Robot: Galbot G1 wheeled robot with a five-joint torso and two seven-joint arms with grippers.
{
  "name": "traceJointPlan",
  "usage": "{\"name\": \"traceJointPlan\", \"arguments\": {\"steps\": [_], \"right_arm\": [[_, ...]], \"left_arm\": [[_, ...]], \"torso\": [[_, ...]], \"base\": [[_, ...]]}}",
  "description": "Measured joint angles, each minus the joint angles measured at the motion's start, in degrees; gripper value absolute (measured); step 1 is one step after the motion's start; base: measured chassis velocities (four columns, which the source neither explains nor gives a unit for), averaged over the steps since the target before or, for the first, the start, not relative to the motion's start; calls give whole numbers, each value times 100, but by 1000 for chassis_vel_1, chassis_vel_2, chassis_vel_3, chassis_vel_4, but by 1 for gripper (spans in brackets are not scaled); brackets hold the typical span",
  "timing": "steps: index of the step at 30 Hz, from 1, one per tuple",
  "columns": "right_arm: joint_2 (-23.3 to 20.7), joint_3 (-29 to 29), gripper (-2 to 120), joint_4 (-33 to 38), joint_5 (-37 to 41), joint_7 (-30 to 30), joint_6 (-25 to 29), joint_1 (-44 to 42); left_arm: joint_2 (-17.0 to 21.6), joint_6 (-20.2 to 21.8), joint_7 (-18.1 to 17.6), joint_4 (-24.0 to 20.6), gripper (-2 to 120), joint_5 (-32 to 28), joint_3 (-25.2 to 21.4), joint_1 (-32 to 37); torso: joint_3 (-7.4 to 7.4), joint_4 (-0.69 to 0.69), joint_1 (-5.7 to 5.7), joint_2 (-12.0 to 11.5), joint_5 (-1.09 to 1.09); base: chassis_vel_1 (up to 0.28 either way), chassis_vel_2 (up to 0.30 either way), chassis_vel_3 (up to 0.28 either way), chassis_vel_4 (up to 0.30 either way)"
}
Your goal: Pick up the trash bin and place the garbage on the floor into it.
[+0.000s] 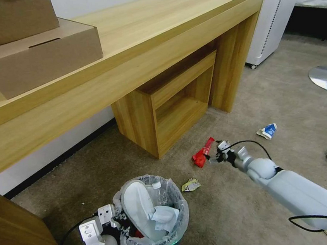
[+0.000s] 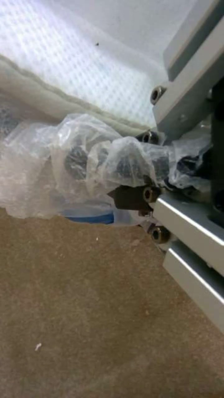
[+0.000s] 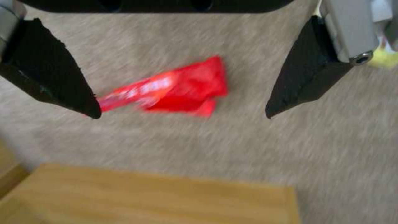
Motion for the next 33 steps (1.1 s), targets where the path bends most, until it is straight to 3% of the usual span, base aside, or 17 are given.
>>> {"name": "traceJointPlan", "arguments": {"steps": [8,23,33], "right_arm": [[230,-540,100,-250,58,9,-54,46],[552,-718,100,-712,56,121,131,-136],[1068,-790,100,-1185,-4,113,295,-46]], "left_arm": [[21,-3,-33,56,0,-12,58,-13],[32,-9,-44,71,0,45,103,30],[-4,-13,-45,68,0,101,121,118]], "torso": [[0,0,0,0,0],[-1,0,0,0,0],[-1,0,0,0,0]], "base": [[0,0,0,0],[0,0,0,0],[0,0,0,0]]}}
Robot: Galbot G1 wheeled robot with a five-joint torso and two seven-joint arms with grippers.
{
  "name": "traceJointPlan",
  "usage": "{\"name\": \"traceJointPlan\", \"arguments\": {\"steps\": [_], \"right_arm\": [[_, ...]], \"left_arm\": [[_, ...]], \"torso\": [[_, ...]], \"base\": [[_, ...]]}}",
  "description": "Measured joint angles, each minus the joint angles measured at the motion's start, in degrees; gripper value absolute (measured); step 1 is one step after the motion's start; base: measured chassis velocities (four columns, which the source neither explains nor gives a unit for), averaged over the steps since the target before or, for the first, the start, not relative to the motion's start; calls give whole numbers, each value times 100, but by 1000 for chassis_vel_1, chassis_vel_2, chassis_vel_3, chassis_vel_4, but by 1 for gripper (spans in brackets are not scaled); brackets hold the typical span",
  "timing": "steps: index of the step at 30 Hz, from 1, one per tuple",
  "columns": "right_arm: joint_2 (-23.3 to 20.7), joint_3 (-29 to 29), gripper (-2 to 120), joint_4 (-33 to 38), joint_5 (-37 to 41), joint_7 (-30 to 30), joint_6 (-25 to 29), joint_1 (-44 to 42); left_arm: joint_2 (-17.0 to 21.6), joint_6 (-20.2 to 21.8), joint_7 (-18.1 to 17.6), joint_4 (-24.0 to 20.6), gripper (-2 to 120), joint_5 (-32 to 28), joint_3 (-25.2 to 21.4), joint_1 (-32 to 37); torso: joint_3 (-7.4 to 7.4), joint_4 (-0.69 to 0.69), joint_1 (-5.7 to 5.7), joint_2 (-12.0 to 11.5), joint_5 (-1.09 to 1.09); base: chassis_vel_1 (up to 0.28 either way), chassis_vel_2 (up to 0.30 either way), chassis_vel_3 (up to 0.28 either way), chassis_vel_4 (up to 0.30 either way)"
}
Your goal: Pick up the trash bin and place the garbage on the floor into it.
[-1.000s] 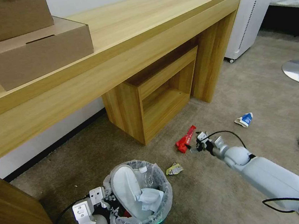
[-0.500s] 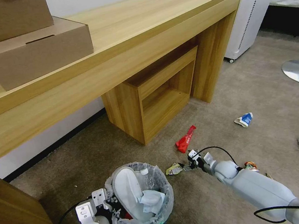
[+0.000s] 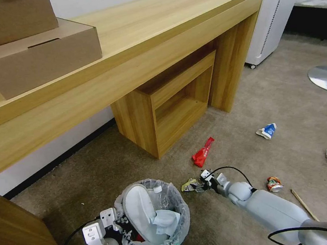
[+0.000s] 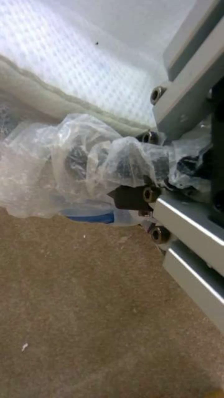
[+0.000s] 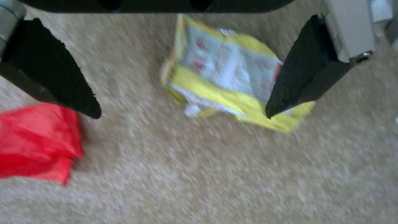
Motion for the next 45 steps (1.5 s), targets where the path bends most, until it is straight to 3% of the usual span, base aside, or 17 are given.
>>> {"name": "traceJointPlan", "arguments": {"steps": [9,45], "right_arm": [[494,110,100,-468,-160,-29,238,-44],[696,704,100,-617,-516,107,503,-567]], "left_arm": [[-47,1,14,35,0,63,55,22],[88,-52,25,-5,0,160,173,91]], "torso": [[0,1,0,0,1],[0,0,0,0,1]], "base": [[0,0,0,0],[0,0,0,0]]}}
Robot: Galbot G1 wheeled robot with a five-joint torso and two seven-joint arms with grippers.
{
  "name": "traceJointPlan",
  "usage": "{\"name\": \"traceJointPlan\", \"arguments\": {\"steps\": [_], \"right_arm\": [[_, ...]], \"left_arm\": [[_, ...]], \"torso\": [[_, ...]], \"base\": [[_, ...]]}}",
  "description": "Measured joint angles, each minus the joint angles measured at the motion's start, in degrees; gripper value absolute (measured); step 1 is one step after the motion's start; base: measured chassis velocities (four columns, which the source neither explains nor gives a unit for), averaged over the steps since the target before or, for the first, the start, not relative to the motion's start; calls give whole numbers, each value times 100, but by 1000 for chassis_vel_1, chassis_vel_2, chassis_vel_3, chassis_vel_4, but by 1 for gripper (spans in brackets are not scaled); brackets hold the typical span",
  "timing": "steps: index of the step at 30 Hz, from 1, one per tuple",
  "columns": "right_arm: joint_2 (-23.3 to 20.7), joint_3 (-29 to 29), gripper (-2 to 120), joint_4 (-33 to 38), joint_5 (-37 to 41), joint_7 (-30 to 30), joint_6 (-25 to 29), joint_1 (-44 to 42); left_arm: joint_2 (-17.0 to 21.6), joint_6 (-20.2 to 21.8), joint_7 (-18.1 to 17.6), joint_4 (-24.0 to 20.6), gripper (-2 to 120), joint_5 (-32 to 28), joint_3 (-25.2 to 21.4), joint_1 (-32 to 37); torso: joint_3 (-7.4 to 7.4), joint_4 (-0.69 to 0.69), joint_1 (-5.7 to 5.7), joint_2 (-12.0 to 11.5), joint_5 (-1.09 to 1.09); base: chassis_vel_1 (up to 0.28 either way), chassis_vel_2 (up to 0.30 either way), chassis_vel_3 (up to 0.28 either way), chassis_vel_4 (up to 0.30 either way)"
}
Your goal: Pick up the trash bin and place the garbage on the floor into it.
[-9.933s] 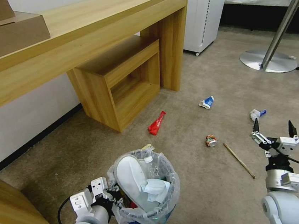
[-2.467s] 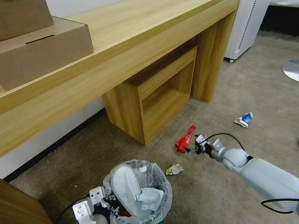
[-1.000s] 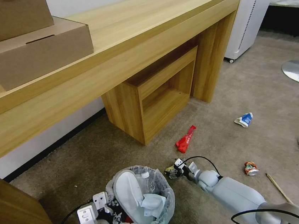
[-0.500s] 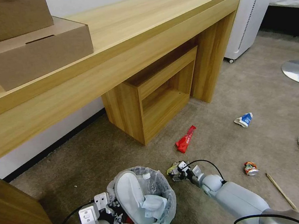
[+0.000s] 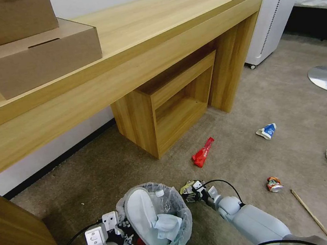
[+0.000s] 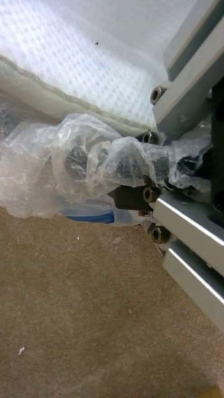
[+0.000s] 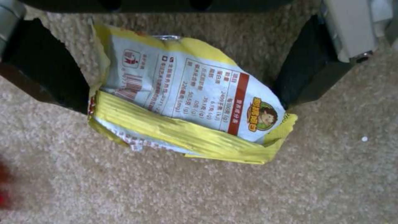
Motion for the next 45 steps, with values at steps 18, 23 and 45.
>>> {"name": "traceJointPlan", "arguments": {"steps": [18,23,45], "right_arm": [[-13,-11,37,101,43,183,136,39],[-34,-5,28,157,53,225,144,12],[-473,11,22,596,143,17,266,-226]], "left_arm": [[66,-46,7,0,0,51,60,-3],[66,-49,7,0,0,57,73,-6],[70,-58,9,2,0,123,94,11]], "torso": [[0,0,0,0,0],[0,0,0,0,0],[0,-1,0,0,0]], "base": [[0,0,0,0],[0,0,0,0],[0,0,0,0]]}}
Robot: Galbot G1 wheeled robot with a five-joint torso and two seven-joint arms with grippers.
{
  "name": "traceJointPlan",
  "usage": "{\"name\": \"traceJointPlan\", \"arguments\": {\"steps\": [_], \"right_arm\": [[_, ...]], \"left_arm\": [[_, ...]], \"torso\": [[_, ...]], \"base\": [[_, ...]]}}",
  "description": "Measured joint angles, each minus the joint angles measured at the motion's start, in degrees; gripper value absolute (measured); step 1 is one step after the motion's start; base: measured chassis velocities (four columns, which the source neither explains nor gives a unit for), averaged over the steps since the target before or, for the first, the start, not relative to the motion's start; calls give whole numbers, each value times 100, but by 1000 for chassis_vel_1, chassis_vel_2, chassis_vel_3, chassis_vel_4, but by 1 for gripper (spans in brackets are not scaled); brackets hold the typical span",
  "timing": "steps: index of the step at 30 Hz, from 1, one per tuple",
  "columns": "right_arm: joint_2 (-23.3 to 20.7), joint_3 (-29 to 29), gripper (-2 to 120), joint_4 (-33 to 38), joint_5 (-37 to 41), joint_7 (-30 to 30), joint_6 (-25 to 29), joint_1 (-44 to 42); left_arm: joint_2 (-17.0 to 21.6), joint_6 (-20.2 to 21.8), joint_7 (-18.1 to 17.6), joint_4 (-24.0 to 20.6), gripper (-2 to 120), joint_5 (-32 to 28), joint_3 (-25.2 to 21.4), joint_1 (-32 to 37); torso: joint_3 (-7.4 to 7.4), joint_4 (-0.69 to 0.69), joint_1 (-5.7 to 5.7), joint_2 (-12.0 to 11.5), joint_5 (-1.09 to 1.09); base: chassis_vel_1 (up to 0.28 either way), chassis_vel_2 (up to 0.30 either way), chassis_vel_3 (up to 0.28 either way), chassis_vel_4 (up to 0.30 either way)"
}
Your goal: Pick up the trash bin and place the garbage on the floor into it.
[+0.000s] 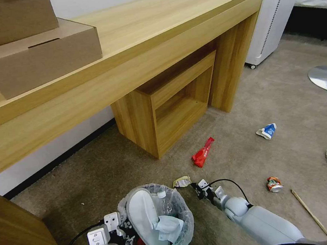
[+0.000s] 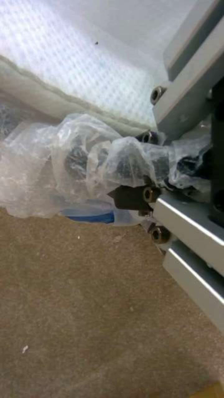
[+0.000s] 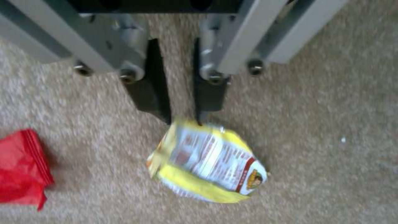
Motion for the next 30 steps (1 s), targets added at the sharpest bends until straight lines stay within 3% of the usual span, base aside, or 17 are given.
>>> {"name": "traceJointPlan", "arguments": {"steps": [11,20,30], "right_arm": [[-492,124,66,478,239,225,-266,-172],[-478,-42,97,535,503,209,-277,192],[99,-363,100,81,482,194,-251,435]], "left_arm": [[-138,44,73,21,0,297,60,162],[-172,49,85,16,0,329,-12,206],[-164,51,92,21,0,333,-76,225]], "torso": [[0,0,0,0,0],[0,1,0,0,-1],[0,2,0,0,1]], "base": [[0,0,0,0],[0,0,0,0],[0,0,0,0]]}}
